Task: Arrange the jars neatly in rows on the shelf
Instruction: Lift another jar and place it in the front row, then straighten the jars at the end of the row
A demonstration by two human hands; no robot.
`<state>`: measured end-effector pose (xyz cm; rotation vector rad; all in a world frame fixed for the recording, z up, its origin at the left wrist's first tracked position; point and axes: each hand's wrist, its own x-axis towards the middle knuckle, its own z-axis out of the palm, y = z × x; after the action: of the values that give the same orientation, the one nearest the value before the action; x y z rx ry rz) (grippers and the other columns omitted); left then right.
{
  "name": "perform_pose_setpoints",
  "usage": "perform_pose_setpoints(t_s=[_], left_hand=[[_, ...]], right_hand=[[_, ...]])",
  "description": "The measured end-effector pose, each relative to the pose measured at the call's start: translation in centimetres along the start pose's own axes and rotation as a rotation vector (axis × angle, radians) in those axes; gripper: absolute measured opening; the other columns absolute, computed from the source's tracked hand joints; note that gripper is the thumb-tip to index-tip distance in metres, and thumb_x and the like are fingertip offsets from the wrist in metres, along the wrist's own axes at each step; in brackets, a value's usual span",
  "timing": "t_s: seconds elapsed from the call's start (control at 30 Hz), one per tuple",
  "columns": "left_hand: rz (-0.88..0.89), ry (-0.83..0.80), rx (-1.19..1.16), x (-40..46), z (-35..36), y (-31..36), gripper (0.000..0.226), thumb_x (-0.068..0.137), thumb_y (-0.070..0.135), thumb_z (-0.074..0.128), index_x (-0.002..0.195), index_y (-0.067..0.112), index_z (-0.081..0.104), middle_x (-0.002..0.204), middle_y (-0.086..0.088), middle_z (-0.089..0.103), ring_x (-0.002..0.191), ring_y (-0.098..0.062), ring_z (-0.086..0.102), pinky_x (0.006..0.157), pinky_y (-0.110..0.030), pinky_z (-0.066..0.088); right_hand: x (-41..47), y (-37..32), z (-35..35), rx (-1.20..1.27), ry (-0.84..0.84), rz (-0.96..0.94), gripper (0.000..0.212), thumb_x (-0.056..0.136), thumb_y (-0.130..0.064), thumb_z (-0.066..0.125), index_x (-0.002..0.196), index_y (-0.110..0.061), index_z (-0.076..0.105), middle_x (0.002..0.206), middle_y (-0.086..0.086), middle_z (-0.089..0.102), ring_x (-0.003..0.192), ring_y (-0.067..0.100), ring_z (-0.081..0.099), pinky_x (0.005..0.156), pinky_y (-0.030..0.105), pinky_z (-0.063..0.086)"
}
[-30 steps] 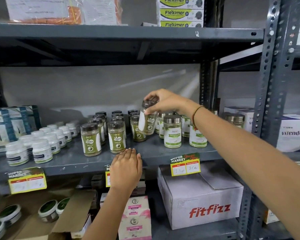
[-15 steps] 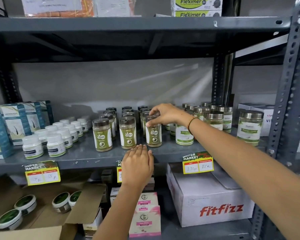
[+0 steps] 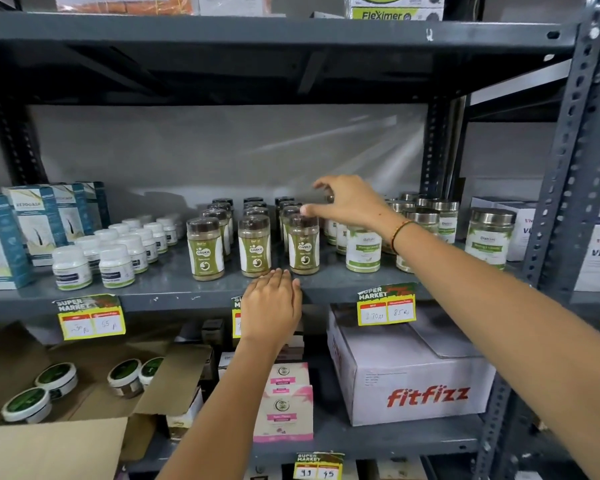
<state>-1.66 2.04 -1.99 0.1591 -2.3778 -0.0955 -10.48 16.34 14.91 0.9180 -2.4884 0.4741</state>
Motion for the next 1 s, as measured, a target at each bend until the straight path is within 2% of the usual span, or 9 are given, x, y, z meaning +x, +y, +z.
perform_pose_setpoints(t_s=[0.13, 0.23, 0.27, 0.4, 0.47, 0.53, 0.6, 0.73, 1.0], left_hand=[[0.006, -0.014, -0.006, 0.1, -0.2, 0.0, 0.046, 0.098, 0.034, 0.031, 0.118, 0.006, 0.063, 0.121, -0.012, 0.066, 0.116, -0.024, 0.059, 0.103, -0.038, 0.044], [0.004, -0.012, 0.0, 0.1, -0.3, 0.1, 0.045, 0.098, 0.033, 0.034, 0.116, 0.005, 0.064, 0.119, -0.013, 0.068, 0.115, -0.025, 0.06, 0.101, -0.039, 0.045], [0.0, -0.013, 0.002, 0.1, -0.3, 0.2, 0.045, 0.097, 0.032, 0.034, 0.116, 0.005, 0.064, 0.118, -0.013, 0.068, 0.114, -0.025, 0.06, 0.101, -0.039, 0.045], [-0.006, -0.022, -0.001, 0.1, -0.1, 0.1, 0.045, 0.097, 0.032, 0.034, 0.118, 0.005, 0.063, 0.121, -0.013, 0.067, 0.117, -0.025, 0.058, 0.104, -0.039, 0.043], [-0.007, -0.024, 0.001, 0.2, -0.1, 0.1, 0.045, 0.097, 0.032, 0.034, 0.119, 0.005, 0.062, 0.122, -0.013, 0.066, 0.118, -0.025, 0.057, 0.105, -0.038, 0.042], [-0.01, -0.025, 0.0, 0.2, 0.0, 0.0, 0.045, 0.097, 0.032, 0.034, 0.119, 0.005, 0.062, 0.122, -0.013, 0.066, 0.118, -0.025, 0.057, 0.104, -0.038, 0.042], [-0.01, -0.022, -0.002, 0.2, 0.0, 0.0, 0.045, 0.097, 0.032, 0.034, 0.119, 0.005, 0.063, 0.121, -0.013, 0.066, 0.118, -0.024, 0.057, 0.104, -0.039, 0.043], [-0.007, -0.014, -0.005, 0.3, 0.0, -0.1, 0.044, 0.097, 0.032, 0.035, 0.118, 0.005, 0.063, 0.121, -0.013, 0.066, 0.117, -0.024, 0.058, 0.103, -0.038, 0.043], [0.002, 0.004, -0.005, 0.2, 0.2, -0.2, 0.042, 0.097, 0.032, 0.037, 0.115, 0.006, 0.065, 0.117, -0.012, 0.069, 0.113, -0.024, 0.061, 0.101, -0.039, 0.045]], right_hand=[[-1.9, 1.7, -3.3, -0.018, 0.157, 0.037, 0.06, 0.086, -0.064, 0.054, 0.127, -0.022, 0.063, 0.127, 0.0, 0.067, 0.114, 0.018, 0.063, 0.096, 0.044, 0.053], [-3.7, 4.6, -6.1, -0.09, 0.195, 0.111, 0.052, 0.088, -0.063, 0.052, 0.117, -0.023, 0.068, 0.118, -0.001, 0.069, 0.105, 0.018, 0.066, 0.087, 0.036, 0.054], [-4.3, 5.8, -7.1, -0.124, 0.187, 0.156, 0.049, 0.088, -0.062, 0.053, 0.114, -0.024, 0.069, 0.116, 0.0, 0.07, 0.104, 0.021, 0.066, 0.086, 0.037, 0.054], [-6.2, 10.3, -9.7, -0.344, 0.07, 0.372, 0.045, 0.086, -0.057, 0.058, 0.111, -0.021, 0.069, 0.113, 0.011, 0.067, 0.104, 0.037, 0.062, 0.085, 0.046, 0.053], [-7.0, 11.9, -10.2, -0.462, -0.013, 0.446, 0.043, 0.086, -0.053, 0.06, 0.113, -0.02, 0.067, 0.112, 0.013, 0.065, 0.103, 0.037, 0.061, 0.08, 0.045, 0.05], [-7.5, 13.0, -10.1, -0.582, -0.094, 0.508, 0.041, 0.088, -0.05, 0.059, 0.113, -0.019, 0.067, 0.102, 0.01, 0.063, 0.094, 0.035, 0.06, 0.074, 0.042, 0.047], [-7.7, 13.9, -9.7, -0.659, -0.155, 0.557, 0.042, 0.089, -0.05, 0.057, 0.112, -0.017, 0.067, 0.092, 0.007, 0.059, 0.091, 0.032, 0.058, 0.078, 0.043, 0.049], [-8.0, 15.4, -9.0, -0.688, -0.225, 0.618, 0.054, 0.088, -0.059, 0.054, 0.12, -0.016, 0.065, 0.124, 0.011, 0.062, 0.116, 0.034, 0.056, 0.089, 0.046, 0.048], [-7.9, 17.0, -8.2, -0.58, -0.193, 0.598, 0.051, 0.085, -0.054, 0.059, 0.119, -0.017, 0.064, 0.116, 0.013, 0.063, 0.106, 0.033, 0.058, 0.082, 0.041, 0.052]])
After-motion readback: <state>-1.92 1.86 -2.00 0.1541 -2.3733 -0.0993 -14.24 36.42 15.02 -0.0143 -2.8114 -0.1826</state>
